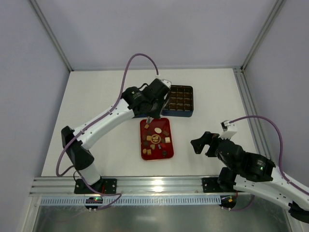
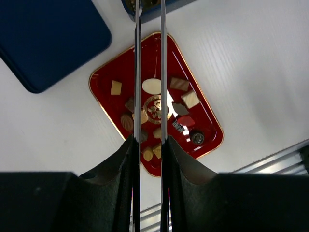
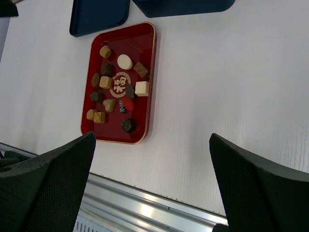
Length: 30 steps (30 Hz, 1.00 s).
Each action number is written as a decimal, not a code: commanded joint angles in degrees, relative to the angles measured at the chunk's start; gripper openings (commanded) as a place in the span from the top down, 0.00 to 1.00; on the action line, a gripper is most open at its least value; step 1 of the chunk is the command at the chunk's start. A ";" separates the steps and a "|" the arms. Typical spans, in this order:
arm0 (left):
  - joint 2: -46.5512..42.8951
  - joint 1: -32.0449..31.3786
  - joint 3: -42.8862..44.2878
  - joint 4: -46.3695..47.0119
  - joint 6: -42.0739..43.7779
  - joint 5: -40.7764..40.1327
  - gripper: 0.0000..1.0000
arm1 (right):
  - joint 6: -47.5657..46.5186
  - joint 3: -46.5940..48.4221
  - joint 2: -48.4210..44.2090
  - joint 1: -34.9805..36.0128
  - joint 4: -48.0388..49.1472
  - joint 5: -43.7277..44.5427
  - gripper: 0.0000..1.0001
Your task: Pack the chocolate
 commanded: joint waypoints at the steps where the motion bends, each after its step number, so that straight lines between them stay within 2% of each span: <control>1: 4.67 3.32 8.53 1.25 2.74 -1.79 0.79 | 0.44 2.84 -0.34 0.31 0.11 0.16 0.00; 8: 19.00 7.11 23.30 1.69 4.32 -0.74 0.79 | 0.70 4.60 -0.78 0.31 -2.00 0.25 0.00; 12: 24.72 7.82 28.33 2.03 5.29 -0.48 0.79 | 0.71 4.95 -1.13 0.31 -2.52 0.25 0.00; 20: 29.12 9.31 29.13 4.94 5.29 -0.30 0.78 | 1.06 4.34 -1.83 0.31 -2.61 -0.19 0.00; 30: 29.92 9.31 28.95 6.87 5.73 0.49 0.77 | 1.23 3.46 -1.74 0.31 -2.09 -0.45 0.00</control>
